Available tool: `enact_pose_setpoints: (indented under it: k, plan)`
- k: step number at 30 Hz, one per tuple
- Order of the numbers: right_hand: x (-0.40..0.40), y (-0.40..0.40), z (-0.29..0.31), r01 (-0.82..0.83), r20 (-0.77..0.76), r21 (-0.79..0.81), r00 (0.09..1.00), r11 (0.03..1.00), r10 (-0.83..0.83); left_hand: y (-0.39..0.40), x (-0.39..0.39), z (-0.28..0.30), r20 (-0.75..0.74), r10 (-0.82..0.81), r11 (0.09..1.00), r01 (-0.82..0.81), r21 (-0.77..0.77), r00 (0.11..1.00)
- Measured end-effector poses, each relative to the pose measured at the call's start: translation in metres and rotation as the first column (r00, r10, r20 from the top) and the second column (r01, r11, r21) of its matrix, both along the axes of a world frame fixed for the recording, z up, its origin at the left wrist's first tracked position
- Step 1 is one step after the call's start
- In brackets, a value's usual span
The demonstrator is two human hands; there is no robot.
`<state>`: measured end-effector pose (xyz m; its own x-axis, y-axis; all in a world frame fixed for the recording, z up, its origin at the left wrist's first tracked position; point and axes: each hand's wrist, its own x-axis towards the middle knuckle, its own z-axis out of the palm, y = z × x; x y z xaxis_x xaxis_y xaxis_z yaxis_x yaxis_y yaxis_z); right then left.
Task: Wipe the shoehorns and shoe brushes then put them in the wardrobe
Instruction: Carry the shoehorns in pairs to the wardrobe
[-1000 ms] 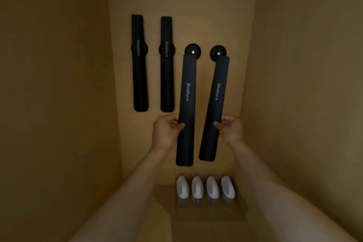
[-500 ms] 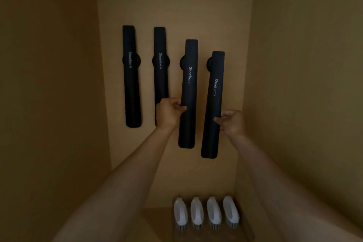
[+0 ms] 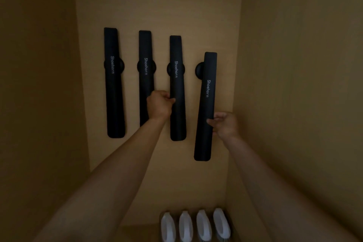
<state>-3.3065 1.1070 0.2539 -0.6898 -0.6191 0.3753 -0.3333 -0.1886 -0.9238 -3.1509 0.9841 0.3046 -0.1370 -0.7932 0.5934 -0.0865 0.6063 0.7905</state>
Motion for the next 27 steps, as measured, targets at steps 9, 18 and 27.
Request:
enact_pose_setpoints:
  k: [9, 18, 27]
  plan:
    - [0.0, -0.006, 0.004, 0.026, -0.007, 0.001, 1.0, 1.0, -0.026, 0.01, 0.006, 0.006, 0.168, 0.19, 0.981, -0.179, -0.081, 0.967]
    - [0.001, -0.007, 0.012, 0.031, 0.007, 0.024, 0.999, 0.999, -0.032, 0.014, 0.007, 0.005, 0.208, 0.223, 0.974, -0.211, -0.082, 0.952]
    - [-0.007, -0.017, 0.019, 0.039, 0.054, 0.023, 0.998, 0.999, -0.04, 0.009, 0.006, 0.005, 0.171, 0.178, 0.984, -0.173, -0.045, 0.969]
